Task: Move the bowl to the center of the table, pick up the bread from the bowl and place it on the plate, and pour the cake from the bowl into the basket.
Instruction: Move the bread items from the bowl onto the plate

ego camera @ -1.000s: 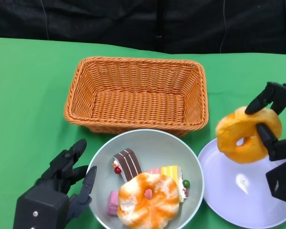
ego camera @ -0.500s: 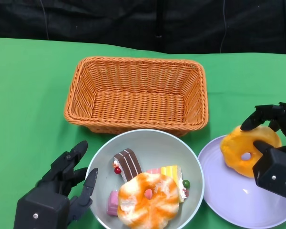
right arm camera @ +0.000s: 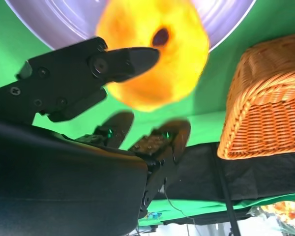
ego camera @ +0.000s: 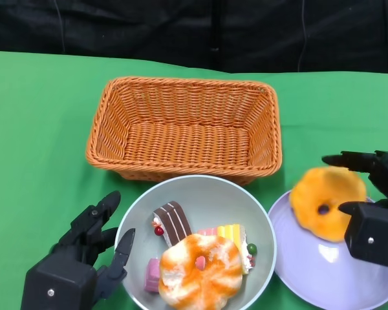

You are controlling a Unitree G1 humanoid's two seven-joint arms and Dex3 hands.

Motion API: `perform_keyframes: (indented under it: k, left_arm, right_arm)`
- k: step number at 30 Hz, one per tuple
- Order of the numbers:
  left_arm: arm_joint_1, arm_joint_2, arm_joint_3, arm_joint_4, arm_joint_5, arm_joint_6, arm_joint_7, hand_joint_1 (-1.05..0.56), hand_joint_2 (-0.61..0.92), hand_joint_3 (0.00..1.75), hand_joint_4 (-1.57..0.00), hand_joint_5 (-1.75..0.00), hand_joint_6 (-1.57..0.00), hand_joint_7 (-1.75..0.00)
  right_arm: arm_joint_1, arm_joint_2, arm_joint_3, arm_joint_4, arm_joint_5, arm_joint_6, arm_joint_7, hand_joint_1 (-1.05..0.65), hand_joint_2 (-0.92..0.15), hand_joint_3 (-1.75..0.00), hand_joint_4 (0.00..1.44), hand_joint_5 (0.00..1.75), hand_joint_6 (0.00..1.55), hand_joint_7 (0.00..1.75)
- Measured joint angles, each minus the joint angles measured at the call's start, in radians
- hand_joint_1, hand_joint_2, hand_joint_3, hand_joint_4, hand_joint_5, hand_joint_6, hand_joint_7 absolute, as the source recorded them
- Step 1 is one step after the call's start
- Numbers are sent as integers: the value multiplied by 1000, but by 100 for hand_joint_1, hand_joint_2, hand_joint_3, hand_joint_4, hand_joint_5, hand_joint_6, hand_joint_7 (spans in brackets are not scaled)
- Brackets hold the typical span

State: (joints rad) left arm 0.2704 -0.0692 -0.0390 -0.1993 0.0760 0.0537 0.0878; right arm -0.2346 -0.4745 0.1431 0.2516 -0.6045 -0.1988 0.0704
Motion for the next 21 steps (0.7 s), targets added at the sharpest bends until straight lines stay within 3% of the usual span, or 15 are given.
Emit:
perform_keyframes:
  k: [10, 16, 19, 21]
  left_arm:
    - [5, 7, 5, -17, -3, 3, -3, -55, 92, 46, -23, -84, -49, -1]
    - [5, 9, 4, -20, -3, 10, -3, -54, 92, 47, -23, -84, -49, -1]
    - [5, 10, 4, -20, -3, 10, -3, -54, 92, 47, -23, -84, -49, -1]
    - [4, 11, 4, -20, -3, 10, -3, -55, 92, 47, -23, -85, -49, -1]
  right_arm:
    - [46, -7, 1, -95, -7, -3, -26, -72, -92, -17, 14, 20, 23, 1]
    - [51, -7, 1, -86, -30, -66, -131, -71, -92, -19, 13, 22, 23, 1]
    - [51, -7, 2, -48, -50, -163, -252, -69, -92, -17, 2, 49, 25, 2]
    - [49, -7, 5, -13, -65, -242, -331, -68, -92, -16, 0, 56, 26, 2]
